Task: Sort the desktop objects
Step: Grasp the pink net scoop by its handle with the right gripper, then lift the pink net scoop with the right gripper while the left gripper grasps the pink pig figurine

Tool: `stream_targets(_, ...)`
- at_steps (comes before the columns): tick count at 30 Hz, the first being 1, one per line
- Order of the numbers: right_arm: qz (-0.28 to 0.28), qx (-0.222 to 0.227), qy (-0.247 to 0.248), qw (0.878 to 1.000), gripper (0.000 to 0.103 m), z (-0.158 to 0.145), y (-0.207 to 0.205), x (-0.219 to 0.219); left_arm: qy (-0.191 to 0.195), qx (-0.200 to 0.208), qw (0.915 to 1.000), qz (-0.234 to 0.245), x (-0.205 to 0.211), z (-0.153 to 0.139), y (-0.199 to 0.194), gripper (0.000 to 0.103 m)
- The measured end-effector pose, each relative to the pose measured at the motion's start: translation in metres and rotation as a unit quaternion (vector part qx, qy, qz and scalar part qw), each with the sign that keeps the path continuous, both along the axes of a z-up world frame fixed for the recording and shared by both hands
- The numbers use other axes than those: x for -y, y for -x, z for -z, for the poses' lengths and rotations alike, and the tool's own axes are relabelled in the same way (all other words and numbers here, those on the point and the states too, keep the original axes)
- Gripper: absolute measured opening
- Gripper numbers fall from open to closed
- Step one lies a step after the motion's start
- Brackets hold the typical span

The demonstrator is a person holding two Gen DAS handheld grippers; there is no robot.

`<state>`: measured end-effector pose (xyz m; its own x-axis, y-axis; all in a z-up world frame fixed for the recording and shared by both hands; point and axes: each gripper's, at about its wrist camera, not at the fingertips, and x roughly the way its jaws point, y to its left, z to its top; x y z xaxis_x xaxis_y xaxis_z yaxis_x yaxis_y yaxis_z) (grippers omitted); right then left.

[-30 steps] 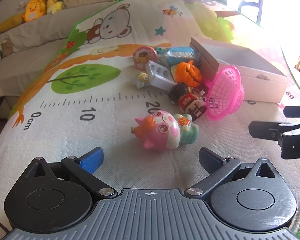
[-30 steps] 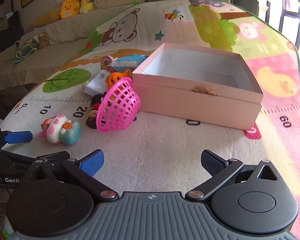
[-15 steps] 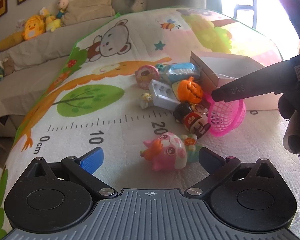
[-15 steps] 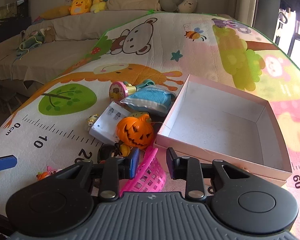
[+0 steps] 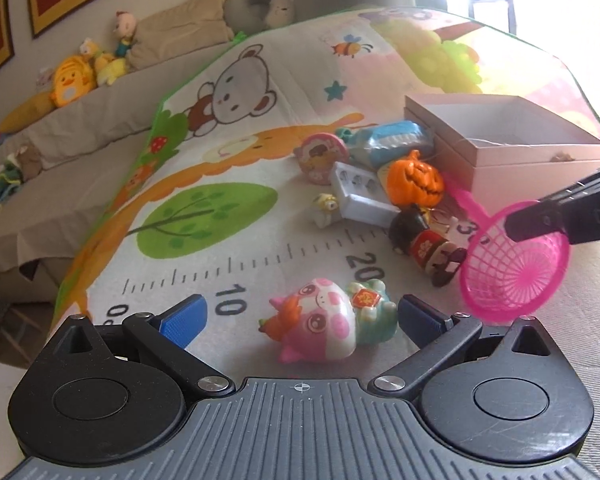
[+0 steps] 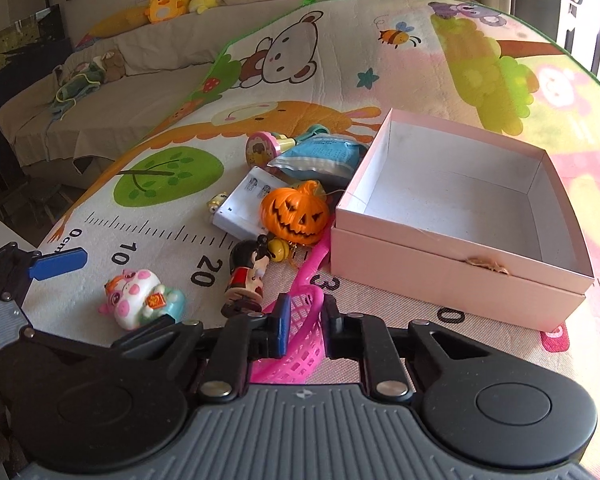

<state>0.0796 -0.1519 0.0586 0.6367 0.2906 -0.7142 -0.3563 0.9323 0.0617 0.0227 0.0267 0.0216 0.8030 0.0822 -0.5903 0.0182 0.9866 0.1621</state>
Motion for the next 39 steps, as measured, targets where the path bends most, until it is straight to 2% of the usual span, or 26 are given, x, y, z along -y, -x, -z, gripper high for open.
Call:
stream_targets(5,-0.017,-0.035,-0.050,0.998,0.015,0.000,0.018,0.004,0.025,0.002,0.9993,-0.026,-0.021,-0.006,0.000,0.103)
stream_targets(9,-0.036,-0.080,-0.108,0.990,0.011,0.003,0.033,0.011,0.043,0.005,0.9987,-0.025,-0.024,-0.010,0.003,0.103)
stream_targets(15,-0.008,-0.090,-0.111,0.990,0.012,0.017,0.045,0.030,0.064,-0.004,0.9979,-0.007,-0.018,-0.008,0.006,0.103)
stream_targets(17,0.003,-0.082,-0.094,0.992,0.019,0.020,0.048,0.037,0.073,-0.007,0.9973,-0.005,-0.017,-0.008,0.007,0.103)
stream_targets(18,0.008,-0.072,-0.079,0.994,0.027,0.021,0.049,0.040,0.078,-0.010,0.9969,-0.005,-0.017,-0.008,0.008,0.103)
stream_targets(19,0.012,-0.060,-0.067,0.996,0.035,0.022,0.052,0.043,0.081,-0.011,0.9966,-0.005,-0.016,-0.008,0.007,0.103)
stream_targets(23,0.024,0.003,-0.005,1.000,0.052,0.021,0.065,0.054,0.082,-0.013,0.9966,-0.006,-0.014,-0.010,0.006,0.103)
stream_targets(25,0.028,0.032,0.021,0.999,0.067,0.019,0.070,0.056,0.085,-0.011,0.9963,-0.004,-0.016,-0.013,0.008,0.103)
stream_targets(28,0.017,0.063,0.025,0.998,0.086,0.011,0.075,0.059,0.091,0.000,0.9958,-0.014,-0.028,-0.020,0.016,0.103)
stream_targets(31,-0.022,0.089,0.009,0.996,0.098,-0.002,0.087,0.055,0.096,0.016,0.9942,-0.045,-0.048,-0.031,0.021,0.103)
stream_targets(33,-0.054,0.101,0.004,0.993,0.103,-0.007,0.094,0.048,0.104,0.023,0.9922,-0.065,-0.060,-0.037,0.023,0.103)
stream_targets(36,-0.098,0.093,0.009,0.991,0.103,-0.006,0.098,0.032,0.110,0.028,0.9904,-0.079,-0.071,-0.041,0.026,0.103)
stream_targets(39,-0.118,0.079,0.009,0.990,0.103,0.000,0.094,0.013,0.112,0.027,0.9905,-0.076,-0.076,-0.039,0.030,0.103)
